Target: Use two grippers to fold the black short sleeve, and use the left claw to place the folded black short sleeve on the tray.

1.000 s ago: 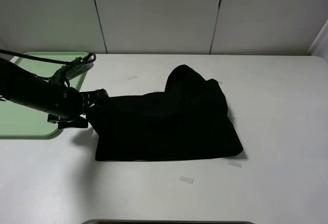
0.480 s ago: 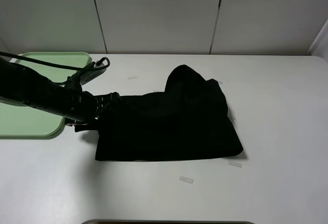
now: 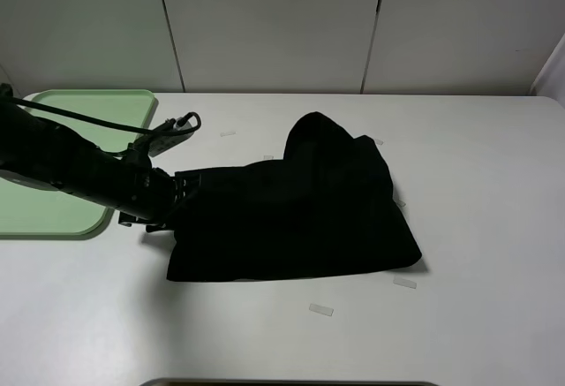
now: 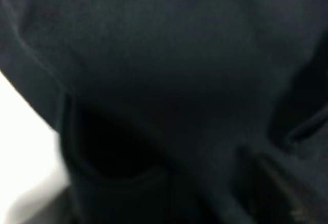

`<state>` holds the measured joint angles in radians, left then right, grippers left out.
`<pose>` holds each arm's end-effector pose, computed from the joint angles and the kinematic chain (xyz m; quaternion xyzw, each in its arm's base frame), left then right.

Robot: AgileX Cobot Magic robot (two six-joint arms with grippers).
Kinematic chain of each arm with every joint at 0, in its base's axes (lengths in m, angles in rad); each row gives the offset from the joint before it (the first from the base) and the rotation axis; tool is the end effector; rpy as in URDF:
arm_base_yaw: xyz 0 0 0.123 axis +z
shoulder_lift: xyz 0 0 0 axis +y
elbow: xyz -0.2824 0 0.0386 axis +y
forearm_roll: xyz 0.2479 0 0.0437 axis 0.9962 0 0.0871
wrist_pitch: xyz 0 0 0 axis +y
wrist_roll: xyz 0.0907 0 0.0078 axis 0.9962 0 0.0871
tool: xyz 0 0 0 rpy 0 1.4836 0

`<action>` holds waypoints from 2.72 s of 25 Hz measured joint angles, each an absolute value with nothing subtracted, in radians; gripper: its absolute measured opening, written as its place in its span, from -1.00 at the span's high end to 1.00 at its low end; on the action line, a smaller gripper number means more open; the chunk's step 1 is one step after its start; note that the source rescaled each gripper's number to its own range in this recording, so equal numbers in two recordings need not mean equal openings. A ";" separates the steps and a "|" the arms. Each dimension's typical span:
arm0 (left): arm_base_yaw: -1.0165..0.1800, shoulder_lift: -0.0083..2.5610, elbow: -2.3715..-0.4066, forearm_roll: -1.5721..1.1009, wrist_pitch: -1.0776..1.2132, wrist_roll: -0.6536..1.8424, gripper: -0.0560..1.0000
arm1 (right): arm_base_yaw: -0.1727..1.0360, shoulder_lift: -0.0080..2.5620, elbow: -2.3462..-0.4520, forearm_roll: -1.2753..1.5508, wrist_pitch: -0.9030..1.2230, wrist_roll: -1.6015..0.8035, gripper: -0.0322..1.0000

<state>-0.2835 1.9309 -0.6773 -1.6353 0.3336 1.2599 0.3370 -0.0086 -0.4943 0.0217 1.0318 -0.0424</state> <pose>0.2701 -0.1098 0.0735 -0.0110 0.9644 -0.2210 0.1448 -0.0047 0.0002 0.2779 -0.1596 0.8296 0.0892 0.5276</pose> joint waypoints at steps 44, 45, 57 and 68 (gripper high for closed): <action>-0.399 1.616 -0.670 -1.422 0.394 1.038 0.83 | 0.337 -0.009 -0.494 0.022 1.032 -0.042 -1.00; -0.413 1.616 -0.670 -1.463 0.380 1.088 0.83 | 0.337 -0.009 -0.494 0.022 1.032 -0.042 -1.00; -0.520 1.616 -0.717 -1.711 0.332 1.608 0.83 | 0.337 -0.009 -0.494 0.022 1.032 -0.042 -1.00; -0.523 1.632 -0.790 -1.718 0.332 1.630 0.83 | 0.337 -0.009 -0.494 0.022 1.032 -0.042 -1.00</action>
<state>-0.5233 1.6323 -0.7901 -1.7177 0.3323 1.6303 0.3370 -0.0086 -0.4943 0.0217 1.0318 -0.0424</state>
